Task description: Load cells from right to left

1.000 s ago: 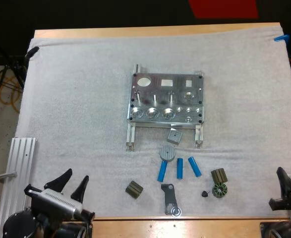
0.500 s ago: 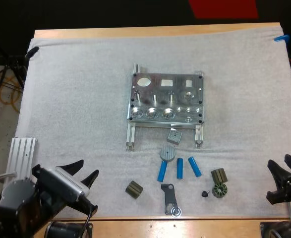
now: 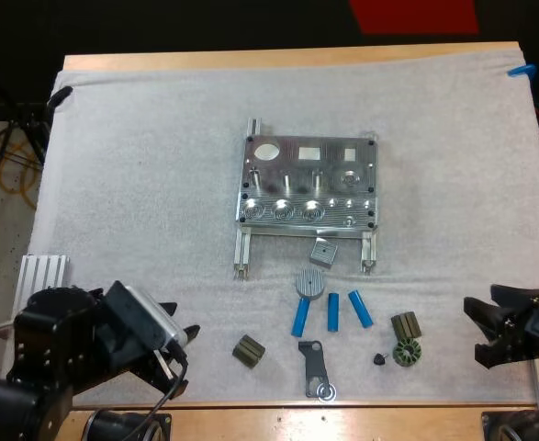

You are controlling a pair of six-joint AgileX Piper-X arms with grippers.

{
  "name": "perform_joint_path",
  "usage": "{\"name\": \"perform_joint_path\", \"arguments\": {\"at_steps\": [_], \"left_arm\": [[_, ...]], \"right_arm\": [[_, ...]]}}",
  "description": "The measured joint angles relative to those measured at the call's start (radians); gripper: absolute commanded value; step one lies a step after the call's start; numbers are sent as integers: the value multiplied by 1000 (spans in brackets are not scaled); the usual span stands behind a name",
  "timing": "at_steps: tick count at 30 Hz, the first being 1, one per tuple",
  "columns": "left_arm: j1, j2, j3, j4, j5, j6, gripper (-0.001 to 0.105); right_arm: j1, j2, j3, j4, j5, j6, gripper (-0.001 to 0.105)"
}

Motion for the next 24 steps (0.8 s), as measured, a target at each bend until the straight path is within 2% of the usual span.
{"name": "perform_joint_path", "arguments": {"at_steps": [6,11,16,24], "left_arm": [[-123,34,0,17,0,4,43],[-212,93,-5,22,-70,-39,43],[-284,170,-5,-41,-95,-152,43],[-371,288,-5,-183,-99,-333,43]], "right_arm": [[0,48,0,3,-34,0,43],[0,74,0,3,-38,0,43],[0,89,0,3,-86,0,43],[0,90,0,3,-93,-15,43]]}}
